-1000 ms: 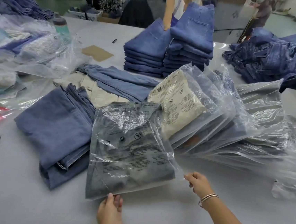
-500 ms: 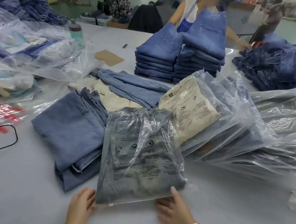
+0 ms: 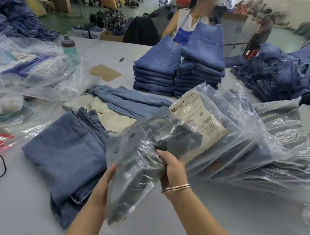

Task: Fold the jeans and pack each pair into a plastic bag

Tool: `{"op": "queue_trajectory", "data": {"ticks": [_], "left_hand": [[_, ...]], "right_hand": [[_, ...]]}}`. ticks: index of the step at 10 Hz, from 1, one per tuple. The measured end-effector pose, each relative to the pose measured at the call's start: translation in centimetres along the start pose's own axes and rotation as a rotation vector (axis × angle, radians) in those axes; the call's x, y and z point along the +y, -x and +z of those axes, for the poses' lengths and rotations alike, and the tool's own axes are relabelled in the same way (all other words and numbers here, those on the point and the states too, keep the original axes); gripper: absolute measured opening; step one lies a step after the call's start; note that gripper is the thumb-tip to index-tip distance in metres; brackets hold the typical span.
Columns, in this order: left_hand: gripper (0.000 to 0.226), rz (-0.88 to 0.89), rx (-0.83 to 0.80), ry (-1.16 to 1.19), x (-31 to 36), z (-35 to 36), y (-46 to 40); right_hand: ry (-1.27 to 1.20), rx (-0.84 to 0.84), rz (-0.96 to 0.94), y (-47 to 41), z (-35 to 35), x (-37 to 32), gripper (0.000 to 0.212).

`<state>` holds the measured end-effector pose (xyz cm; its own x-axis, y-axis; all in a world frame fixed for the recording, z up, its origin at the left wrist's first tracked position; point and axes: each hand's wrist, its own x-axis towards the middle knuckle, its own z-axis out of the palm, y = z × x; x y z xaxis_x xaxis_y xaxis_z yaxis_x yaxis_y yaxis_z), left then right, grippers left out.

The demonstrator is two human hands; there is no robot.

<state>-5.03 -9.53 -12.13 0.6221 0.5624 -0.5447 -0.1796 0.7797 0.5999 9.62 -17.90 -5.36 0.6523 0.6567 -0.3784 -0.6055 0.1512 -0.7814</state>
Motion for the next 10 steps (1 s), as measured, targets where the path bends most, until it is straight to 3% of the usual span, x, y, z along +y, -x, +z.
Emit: {"op": "queue_trajectory", "data": {"ticks": [1, 2, 3, 4, 5, 6, 7, 8, 10], "left_hand": [[0.04, 0.063, -0.052, -0.143, 3.3, 4.2, -1.6], [0.04, 0.191, -0.029, -0.297, 6.3, 8.1, -3.9], [0.034, 0.367, -0.06, -0.318, 8.3, 11.0, -7.2], [0.074, 0.502, 0.14, -0.652, 8.0, 12.1, -10.6], [0.064, 0.52, 0.121, -1.111, 4.3, 13.0, -13.8], [0.067, 0.276, -0.04, -1.376, -1.0, 12.5, -16.0], [0.067, 0.264, -0.019, -1.321, -3.4, 11.8, -17.1], [0.067, 0.241, -0.043, -1.358, -3.5, 12.1, -17.6], [0.065, 0.481, -0.079, -1.272, -5.5, 11.7, -14.3]], "right_hand": [[0.028, -0.173, -0.214, 0.2, 2.3, -3.3, 0.022], [0.029, -0.218, -0.398, -0.3, 2.4, -6.2, 0.013], [-0.027, -0.18, -0.455, -2.7, 1.1, -7.9, 0.015], [0.066, 0.042, -0.358, -6.4, -1.3, -7.3, 0.019], [0.344, 0.324, 0.006, -9.8, -5.4, -4.8, 0.038], [0.448, 0.289, 0.205, -11.4, -8.3, -2.2, 0.038], [0.468, 0.358, 0.134, -12.3, -9.2, -1.2, 0.035], [0.417, 0.318, 0.128, -12.3, -9.3, -1.0, 0.037], [0.183, 0.257, 0.034, -10.0, -9.4, -0.5, 0.007]]}}
